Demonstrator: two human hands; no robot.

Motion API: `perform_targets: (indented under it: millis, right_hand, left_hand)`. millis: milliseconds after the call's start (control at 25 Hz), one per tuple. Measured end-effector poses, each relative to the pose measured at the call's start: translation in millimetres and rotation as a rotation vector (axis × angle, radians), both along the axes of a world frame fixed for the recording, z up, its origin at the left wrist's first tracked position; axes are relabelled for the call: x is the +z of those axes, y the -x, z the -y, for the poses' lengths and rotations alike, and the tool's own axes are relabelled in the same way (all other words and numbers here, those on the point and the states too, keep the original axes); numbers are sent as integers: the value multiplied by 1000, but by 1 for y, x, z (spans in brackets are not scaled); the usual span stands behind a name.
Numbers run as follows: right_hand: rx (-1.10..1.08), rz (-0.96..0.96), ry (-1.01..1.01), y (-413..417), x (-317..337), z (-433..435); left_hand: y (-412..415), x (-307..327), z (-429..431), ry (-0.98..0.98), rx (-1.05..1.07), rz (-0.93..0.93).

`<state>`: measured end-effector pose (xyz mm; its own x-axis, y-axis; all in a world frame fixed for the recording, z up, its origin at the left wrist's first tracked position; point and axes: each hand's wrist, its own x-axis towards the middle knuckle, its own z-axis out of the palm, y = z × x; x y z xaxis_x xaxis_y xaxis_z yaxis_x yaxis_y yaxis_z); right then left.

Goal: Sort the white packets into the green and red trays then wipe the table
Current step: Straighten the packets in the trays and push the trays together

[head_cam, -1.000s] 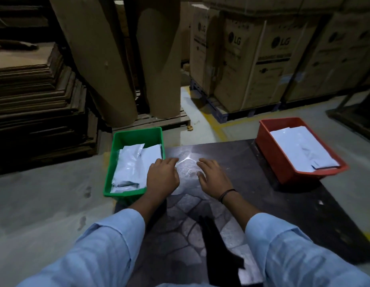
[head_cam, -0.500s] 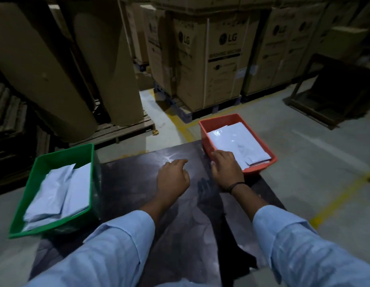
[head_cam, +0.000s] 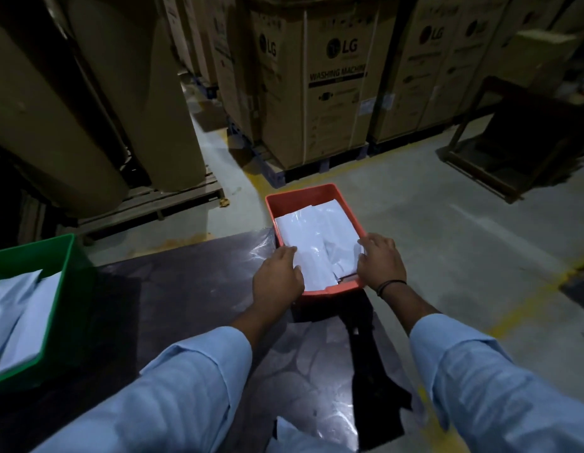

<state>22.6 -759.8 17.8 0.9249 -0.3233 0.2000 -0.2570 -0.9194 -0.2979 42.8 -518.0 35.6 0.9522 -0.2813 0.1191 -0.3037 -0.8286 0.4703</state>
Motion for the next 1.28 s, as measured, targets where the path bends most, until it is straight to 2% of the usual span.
perform_targets:
  millis: [240,520,720,880,1120,1280]
  right_hand:
    - [71,42,-69,-16,-13,16]
    - [115,185,-119,-27,-25,-4]
    - [222,232,-162,-43,-25,-61]
    - [319,243,-224,-55,-34,-138]
    - [358,175,-225,-50,-45,-264]
    - [377,187,-242,-39,-44,-327]
  left_hand:
    - [-12,-15,10,5,13,-99]
    - [-15,-15,-7,-2,73,-99]
    - [-10,-12,-69,-19,109,-61]
    - [1,-11,-146,-38,214,-41]
    - [20,-12,-268,-165,318,20]
    - [28,-14,-329,-306,321,146]
